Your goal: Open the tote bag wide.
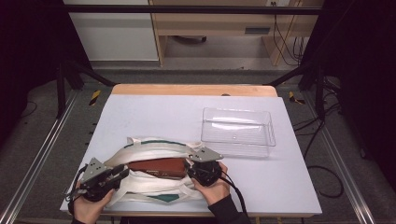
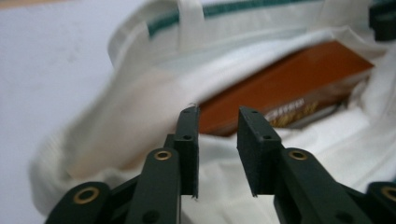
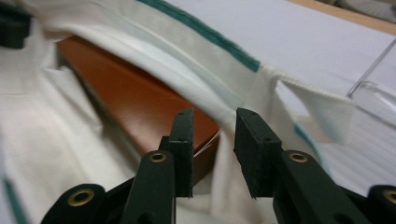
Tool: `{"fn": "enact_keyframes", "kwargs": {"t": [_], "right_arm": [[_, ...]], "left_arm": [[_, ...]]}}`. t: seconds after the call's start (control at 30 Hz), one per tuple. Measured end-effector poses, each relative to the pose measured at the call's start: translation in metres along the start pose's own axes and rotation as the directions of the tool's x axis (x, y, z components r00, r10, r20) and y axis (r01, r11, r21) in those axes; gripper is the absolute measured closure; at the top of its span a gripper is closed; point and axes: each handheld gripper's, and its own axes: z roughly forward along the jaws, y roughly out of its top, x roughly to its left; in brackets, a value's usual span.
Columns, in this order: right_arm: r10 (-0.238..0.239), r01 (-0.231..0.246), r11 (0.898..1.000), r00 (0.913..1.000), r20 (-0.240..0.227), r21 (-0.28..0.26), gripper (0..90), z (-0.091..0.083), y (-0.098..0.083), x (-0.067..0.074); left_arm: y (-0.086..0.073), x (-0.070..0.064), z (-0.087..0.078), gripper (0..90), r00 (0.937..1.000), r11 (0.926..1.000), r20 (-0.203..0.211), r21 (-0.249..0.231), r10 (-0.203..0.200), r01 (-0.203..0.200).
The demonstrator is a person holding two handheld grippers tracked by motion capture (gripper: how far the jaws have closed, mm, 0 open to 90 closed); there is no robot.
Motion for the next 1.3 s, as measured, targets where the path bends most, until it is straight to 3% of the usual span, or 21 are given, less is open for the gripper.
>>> {"fn": "enact_keyframes", "kwargs": {"t": [0.1, 0.17, 0.23, 0.43, 0.5, 0.7, 0.87, 1.03, 1.3], "right_arm": [[0.0, 0.001, 1.0, 0.9988, -0.048, 0.026, 68.3, -0.003, 0.0, 0.007], [-0.021, 0.023, 0.999, 0.9979, -0.061, 0.042, 68.3, -0.005, -0.003, 0.012], [-0.009, 0.014, 0.999, 0.9958, -0.091, 0.052, 68.2, -0.006, -0.01, 0.013], [0.042, -0.035, 0.998, 0.99, -0.135, 0.06, 66.6, -0.006, -0.032, 0.01], [0.061, -0.052, 0.997, 0.9877, -0.144, 0.065, 66.4, -0.004, -0.036, 0.01], [0.043, -0.036, 0.998, 0.99, -0.134, 0.049, 67.2, -0.003, -0.034, 0.017], [0.042, -0.037, 0.999, 0.9821, -0.184, 0.029, 64.4, -0.005, -0.027, 0.024], [0.027, -0.009, 0.995, 0.9822, -0.186, 0.094, 67.1, 0.008, -0.033, 0.034], [0.023, 0.003, 0.991, 0.981, -0.193, 0.135, 72.0, 0.015, -0.047, 0.038]], "left_arm": [[0.014, -0.001, 0.01, 58.9, 0.9992, 0.9992, -0.011, 0.013, 0.038, -0.038], [0.021, -0.002, 0.019, 55.7, 0.9986, 0.9985, -0.02, 0.026, 0.049, -0.049], [0.025, -0.003, 0.028, 55.3, 0.9987, 0.9981, -0.016, 0.04, 0.048, -0.047], [0.02, -0.004, 0.045, 55.7, 0.998, 0.9943, -0.017, 0.089, 0.061, -0.059], [0.018, -0.003, 0.046, 58.2, 0.9973, 0.9936, -0.027, 0.092, 0.068, -0.065], [0.019, -0.001, 0.047, 74.1, 0.9958, 0.9934, -0.057, 0.093, 0.072, -0.067], [0.025, 0.002, 0.047, 86.5, 0.9957, 0.9927, -0.071, 0.109, 0.06, -0.052], [0.033, 0.009, 0.048, 88.2, 0.9983, 0.9953, -0.058, 0.097, 0.004, 0.002], [0.036, 0.015, 0.06, 88.3, 0.9937, 0.9946, -0.112, 0.103, -0.001, 0.013]]}}
